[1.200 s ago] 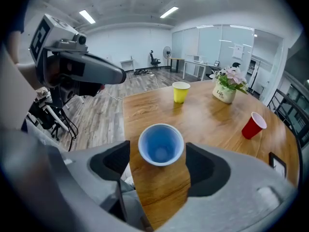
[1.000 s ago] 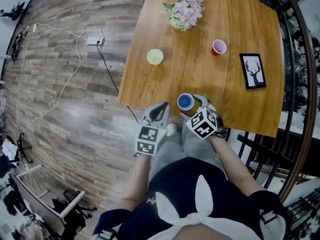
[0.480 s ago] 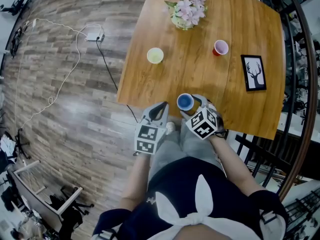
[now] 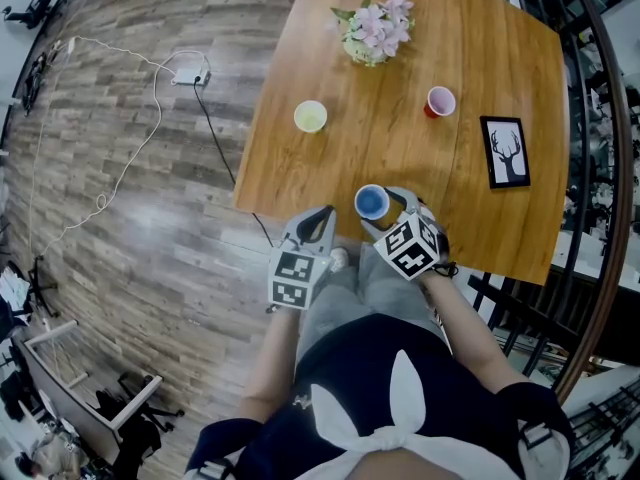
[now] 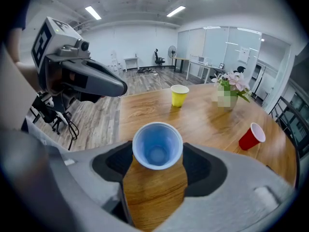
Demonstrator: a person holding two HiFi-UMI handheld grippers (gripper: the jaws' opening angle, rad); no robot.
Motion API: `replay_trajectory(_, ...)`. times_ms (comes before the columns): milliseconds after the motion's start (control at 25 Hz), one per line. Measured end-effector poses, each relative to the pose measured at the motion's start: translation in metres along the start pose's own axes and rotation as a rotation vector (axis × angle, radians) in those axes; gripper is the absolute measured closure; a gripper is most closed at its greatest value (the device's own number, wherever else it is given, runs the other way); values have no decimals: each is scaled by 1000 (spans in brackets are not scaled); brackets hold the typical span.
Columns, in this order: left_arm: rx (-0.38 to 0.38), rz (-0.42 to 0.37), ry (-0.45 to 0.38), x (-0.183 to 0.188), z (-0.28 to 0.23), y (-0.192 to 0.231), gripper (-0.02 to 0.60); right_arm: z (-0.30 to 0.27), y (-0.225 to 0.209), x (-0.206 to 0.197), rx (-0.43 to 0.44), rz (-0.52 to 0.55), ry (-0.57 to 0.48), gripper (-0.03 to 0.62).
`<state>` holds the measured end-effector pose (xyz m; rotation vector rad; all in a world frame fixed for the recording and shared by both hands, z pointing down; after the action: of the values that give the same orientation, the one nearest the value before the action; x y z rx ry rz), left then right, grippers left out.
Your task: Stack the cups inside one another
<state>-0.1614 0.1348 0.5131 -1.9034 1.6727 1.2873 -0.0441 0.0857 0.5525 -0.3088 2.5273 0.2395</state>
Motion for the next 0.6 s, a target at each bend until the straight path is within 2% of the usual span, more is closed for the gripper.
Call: replay_trajectory(600, 5, -31, -30, 33, -17, -6, 558, 57, -46, 50, -67, 39, -139, 275)
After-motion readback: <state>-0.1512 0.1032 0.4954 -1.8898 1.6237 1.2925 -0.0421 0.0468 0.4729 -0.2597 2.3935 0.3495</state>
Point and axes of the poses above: the fingertips, and each gripper's own axes: z backward along the fingers, y to its left, x out of its top, the point moved 5 cm from there along z, backward along the fingers, and after that the axes turned 6 degrees about z, right-handed, at the moved point
